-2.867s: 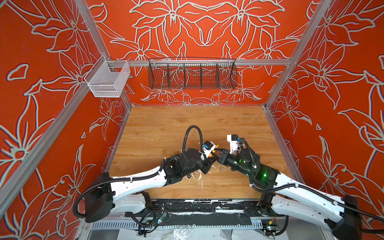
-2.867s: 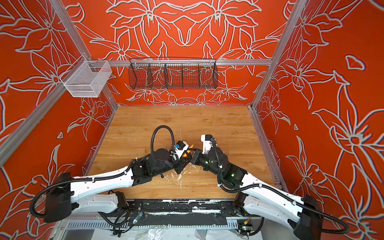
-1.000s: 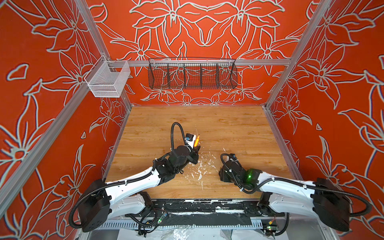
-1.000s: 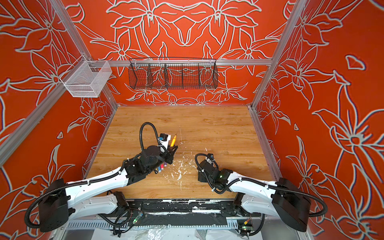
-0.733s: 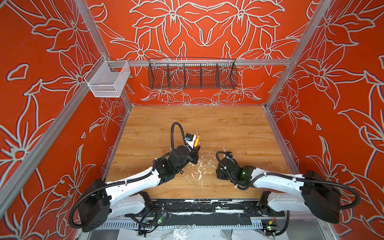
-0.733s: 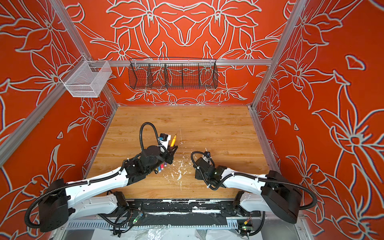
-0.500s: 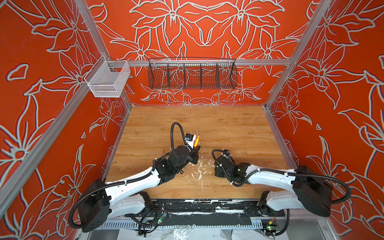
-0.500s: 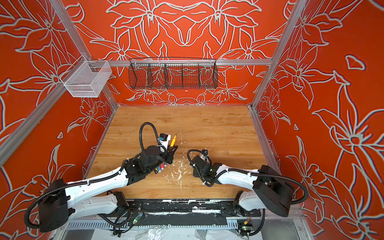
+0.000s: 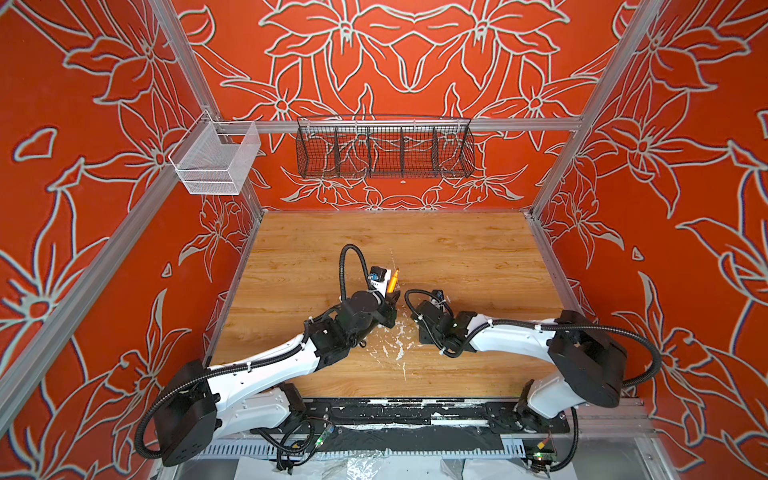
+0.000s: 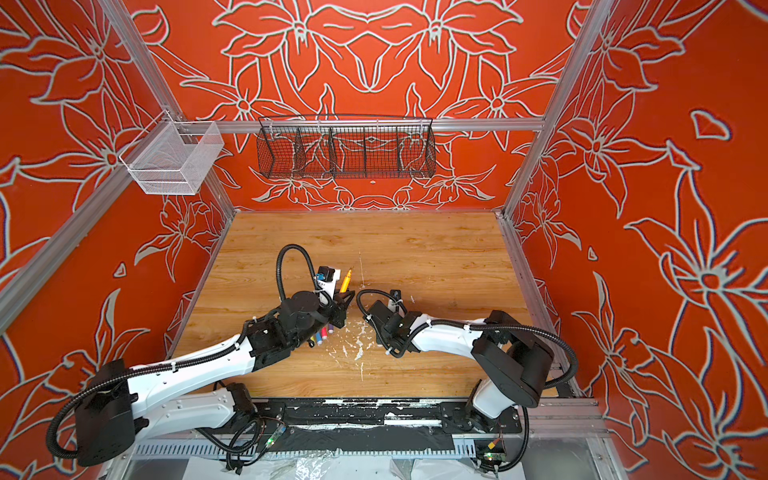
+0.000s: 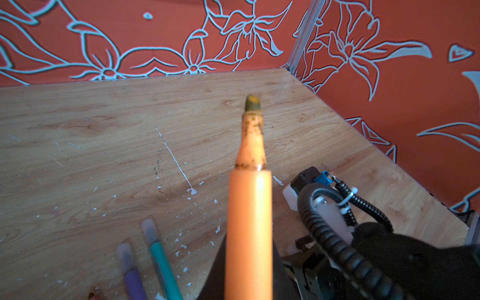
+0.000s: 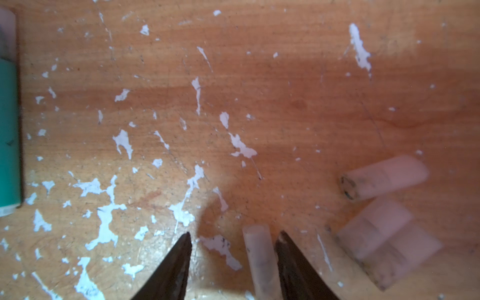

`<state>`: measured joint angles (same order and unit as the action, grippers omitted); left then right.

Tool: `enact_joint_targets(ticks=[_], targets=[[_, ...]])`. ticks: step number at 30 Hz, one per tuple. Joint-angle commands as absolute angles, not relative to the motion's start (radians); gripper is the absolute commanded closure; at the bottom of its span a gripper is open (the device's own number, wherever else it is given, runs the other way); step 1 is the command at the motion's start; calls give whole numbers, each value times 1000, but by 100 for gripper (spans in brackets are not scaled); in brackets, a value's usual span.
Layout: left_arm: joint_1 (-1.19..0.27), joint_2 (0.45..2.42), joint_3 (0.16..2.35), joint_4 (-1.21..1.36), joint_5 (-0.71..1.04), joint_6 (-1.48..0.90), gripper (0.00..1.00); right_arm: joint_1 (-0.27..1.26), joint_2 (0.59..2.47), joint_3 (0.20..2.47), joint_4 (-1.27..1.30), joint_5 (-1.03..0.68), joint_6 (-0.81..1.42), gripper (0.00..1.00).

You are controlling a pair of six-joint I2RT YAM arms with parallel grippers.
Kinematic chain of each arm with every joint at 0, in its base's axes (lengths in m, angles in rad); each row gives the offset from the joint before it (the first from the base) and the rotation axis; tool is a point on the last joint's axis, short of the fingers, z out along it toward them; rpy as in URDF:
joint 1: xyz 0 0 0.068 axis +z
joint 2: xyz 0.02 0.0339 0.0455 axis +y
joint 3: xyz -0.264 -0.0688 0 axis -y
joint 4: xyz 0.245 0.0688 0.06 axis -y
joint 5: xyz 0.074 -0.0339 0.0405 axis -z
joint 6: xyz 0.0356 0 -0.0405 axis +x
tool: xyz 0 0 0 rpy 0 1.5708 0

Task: Insert the pens into the pen caps

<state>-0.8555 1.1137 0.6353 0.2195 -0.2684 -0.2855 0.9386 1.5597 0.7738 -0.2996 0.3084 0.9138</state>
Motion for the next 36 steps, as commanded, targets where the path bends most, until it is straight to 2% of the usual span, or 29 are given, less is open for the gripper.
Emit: enact_joint_targets(ticks=[1,3,14,24,31,36], targets=[[-851,1095,632,237,-276,-284,100,945,1568,796,-393,371,913,46],[-850,1095,632,239,-279,-285,100,948,1569,797,-414,387,914,46],[-850,1103,629,241,-287,-285,100,947,1632,812,-453,379,880,63],[-850,1099,628,243,-287,-285,100,945,1677,830,-453,361,883,89],[-850,1096,614,264,-263,-275,100,936,1620,806,-441,341,888,92],[-852,1070,577,311,-215,-268,100,916,1449,769,-422,288,901,93]])
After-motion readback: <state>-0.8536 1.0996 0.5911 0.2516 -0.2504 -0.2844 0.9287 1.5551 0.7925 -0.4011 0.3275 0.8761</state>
